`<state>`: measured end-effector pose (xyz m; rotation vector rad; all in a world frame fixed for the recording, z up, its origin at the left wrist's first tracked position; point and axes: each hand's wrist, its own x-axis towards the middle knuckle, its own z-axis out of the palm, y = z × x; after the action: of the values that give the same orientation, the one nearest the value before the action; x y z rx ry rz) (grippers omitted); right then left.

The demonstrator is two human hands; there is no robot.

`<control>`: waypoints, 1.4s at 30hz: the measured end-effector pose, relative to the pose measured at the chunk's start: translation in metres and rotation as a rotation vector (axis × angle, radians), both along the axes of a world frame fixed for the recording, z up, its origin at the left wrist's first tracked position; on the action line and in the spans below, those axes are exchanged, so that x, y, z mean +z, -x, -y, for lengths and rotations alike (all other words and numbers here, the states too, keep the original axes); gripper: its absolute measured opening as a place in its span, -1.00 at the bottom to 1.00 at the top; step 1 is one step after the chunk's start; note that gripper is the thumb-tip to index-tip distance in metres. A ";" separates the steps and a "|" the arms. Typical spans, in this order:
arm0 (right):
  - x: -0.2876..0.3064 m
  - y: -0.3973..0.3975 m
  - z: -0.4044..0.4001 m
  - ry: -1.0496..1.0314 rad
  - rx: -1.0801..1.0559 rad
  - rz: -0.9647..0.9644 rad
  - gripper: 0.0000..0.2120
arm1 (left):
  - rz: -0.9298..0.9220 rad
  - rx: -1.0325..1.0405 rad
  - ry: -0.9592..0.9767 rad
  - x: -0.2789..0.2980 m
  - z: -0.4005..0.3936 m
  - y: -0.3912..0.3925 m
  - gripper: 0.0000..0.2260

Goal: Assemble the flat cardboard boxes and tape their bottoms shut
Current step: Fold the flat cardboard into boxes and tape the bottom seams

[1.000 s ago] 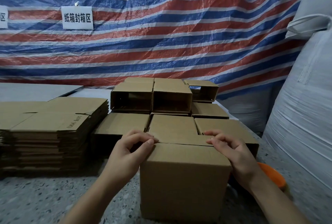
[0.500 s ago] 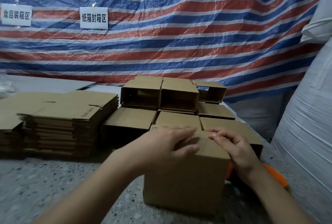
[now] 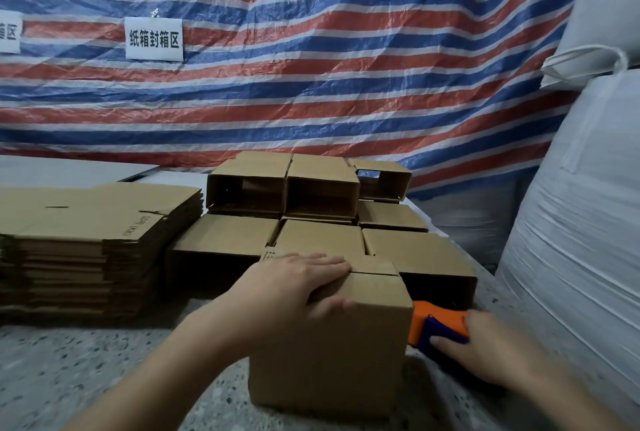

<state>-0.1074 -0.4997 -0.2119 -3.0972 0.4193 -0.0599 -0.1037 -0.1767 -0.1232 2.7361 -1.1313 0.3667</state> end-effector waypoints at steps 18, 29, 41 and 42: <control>0.191 0.023 -0.070 -0.898 0.323 0.354 -0.31 | -0.370 0.044 0.287 0.007 -0.007 0.006 -0.70; 0.200 -0.025 -0.136 -0.969 0.352 -0.082 -0.29 | -0.394 0.108 0.807 -0.001 -0.010 -0.002 -0.81; 0.208 -0.033 -0.151 -0.827 0.346 -0.147 -0.31 | -0.970 0.230 1.423 0.049 -0.035 -0.026 -0.55; 0.208 -0.033 -0.151 -0.825 0.344 -0.151 -0.31 | -0.990 0.218 1.395 0.049 -0.035 -0.026 -0.57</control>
<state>-0.0744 -0.3482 -0.0035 -2.3103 -0.0910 0.2783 -0.0779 -0.1417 -0.0745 1.3819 -0.1051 -0.1712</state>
